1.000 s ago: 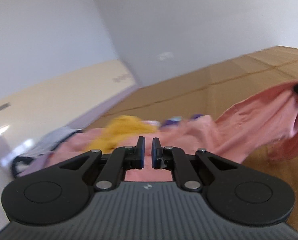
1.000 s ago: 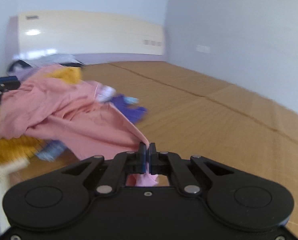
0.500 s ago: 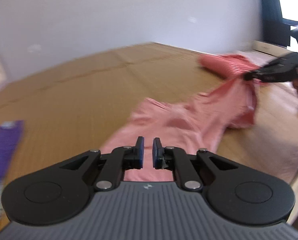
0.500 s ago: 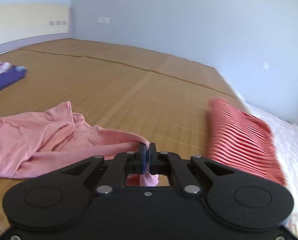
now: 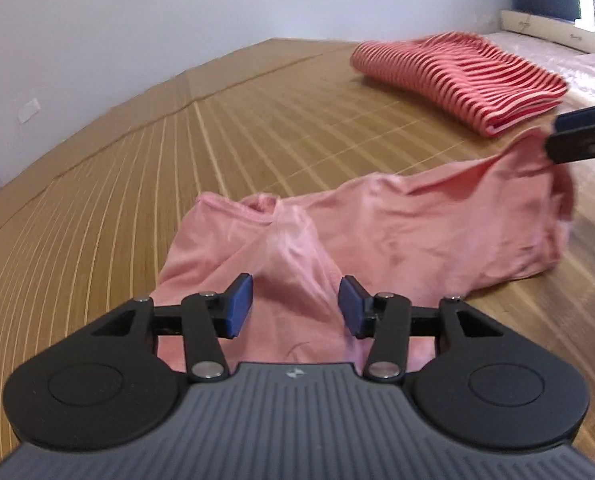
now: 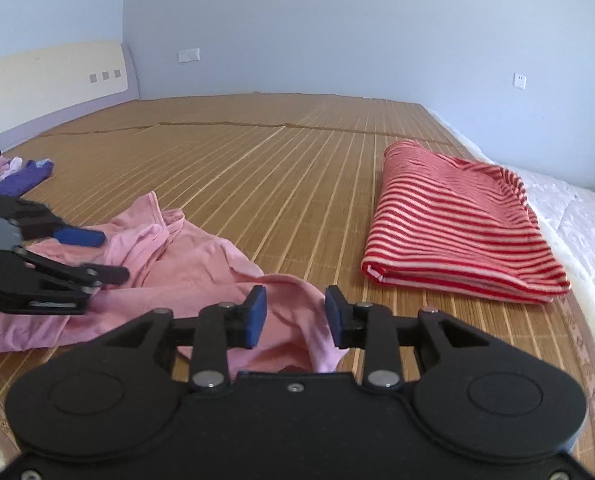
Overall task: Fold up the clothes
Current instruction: 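Lay the pink sweatshirt flat on the mat and open both tools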
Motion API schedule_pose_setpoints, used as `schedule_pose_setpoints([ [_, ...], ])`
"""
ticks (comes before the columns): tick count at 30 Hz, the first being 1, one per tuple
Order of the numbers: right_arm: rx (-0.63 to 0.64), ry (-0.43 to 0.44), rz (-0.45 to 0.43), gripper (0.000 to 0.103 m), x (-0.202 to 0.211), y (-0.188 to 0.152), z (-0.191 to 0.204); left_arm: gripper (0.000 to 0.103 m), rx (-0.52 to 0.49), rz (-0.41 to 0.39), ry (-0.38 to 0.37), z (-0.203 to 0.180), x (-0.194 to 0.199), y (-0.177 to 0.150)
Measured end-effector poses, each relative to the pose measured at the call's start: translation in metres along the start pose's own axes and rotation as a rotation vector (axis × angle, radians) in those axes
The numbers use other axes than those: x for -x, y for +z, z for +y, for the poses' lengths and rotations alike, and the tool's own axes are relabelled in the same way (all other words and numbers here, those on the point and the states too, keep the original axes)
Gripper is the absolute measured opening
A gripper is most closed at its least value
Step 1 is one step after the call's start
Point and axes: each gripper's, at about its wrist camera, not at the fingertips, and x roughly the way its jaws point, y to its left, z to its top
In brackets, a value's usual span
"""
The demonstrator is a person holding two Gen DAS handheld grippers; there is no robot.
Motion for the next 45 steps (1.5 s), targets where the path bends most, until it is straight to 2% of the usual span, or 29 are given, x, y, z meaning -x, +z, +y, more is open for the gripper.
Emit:
schedule_pose_setpoints([
  [2,-0.01,0.02,-0.006,0.035,-0.002,0.0,0.0,0.054,0.005,-0.008,-0.001,0.003,-0.004,-0.003],
  [4,-0.017,0.055,-0.023,0.04,-0.001,0.0,0.001,0.041,0.009,-0.028,-0.016,0.007,-0.004,-0.006],
  [5,-0.03,0.075,-0.024,0.047,-0.002,-0.001,0.001,0.025,0.01,-0.041,-0.024,0.009,-0.002,-0.009],
  [6,-0.046,0.096,-0.02,0.052,-0.005,-0.002,0.001,0.017,0.01,-0.054,-0.032,0.012,0.0,-0.011],
  [7,-0.064,0.116,-0.01,0.061,-0.01,-0.002,0.0,0.014,0.016,-0.067,-0.023,0.017,0.002,-0.011],
  [9,-0.084,0.134,0.021,0.062,-0.02,-0.004,0.0,0.012,0.023,-0.094,-0.001,0.03,0.01,-0.01],
  [16,-0.075,0.097,0.052,0.064,-0.034,-0.009,0.002,0.012,0.055,-0.155,0.08,0.085,0.051,-0.002],
  [20,-0.047,0.07,0.103,0.065,-0.042,-0.014,0.004,0.012,0.066,-0.198,0.212,0.114,0.08,-0.005],
  [25,0.024,0.004,0.143,0.065,-0.051,-0.018,0.009,0.012,0.085,-0.173,0.352,0.168,0.107,-0.016],
  [28,0.048,-0.015,0.143,0.065,-0.053,-0.02,0.012,0.012,0.104,-0.144,0.396,0.197,0.113,-0.024],
  [29,0.051,-0.018,0.142,0.065,-0.053,-0.021,0.012,0.012,0.114,-0.13,0.398,0.207,0.111,-0.026],
  [33,0.039,-0.018,0.133,0.065,-0.054,-0.021,0.009,0.013,0.166,-0.07,0.33,0.23,0.091,-0.035],
  [35,0.04,-0.015,0.126,0.066,-0.055,-0.022,0.008,0.013,0.168,-0.037,0.311,0.228,0.075,-0.038],
  [40,0.042,-0.011,0.122,0.068,-0.056,-0.021,0.007,0.014,0.186,-0.013,0.276,0.213,0.048,-0.046],
  [42,0.041,-0.011,0.12,0.068,-0.055,-0.022,0.007,0.03,0.204,-0.017,0.268,0.208,0.045,-0.051],
  [43,0.04,-0.01,0.12,0.068,-0.055,-0.022,0.006,0.034,0.212,-0.021,0.271,0.204,0.043,-0.053],
  [45,0.037,-0.012,0.12,0.069,-0.052,-0.024,0.008,0.048,0.194,-0.021,0.303,0.2,0.05,-0.061],
])
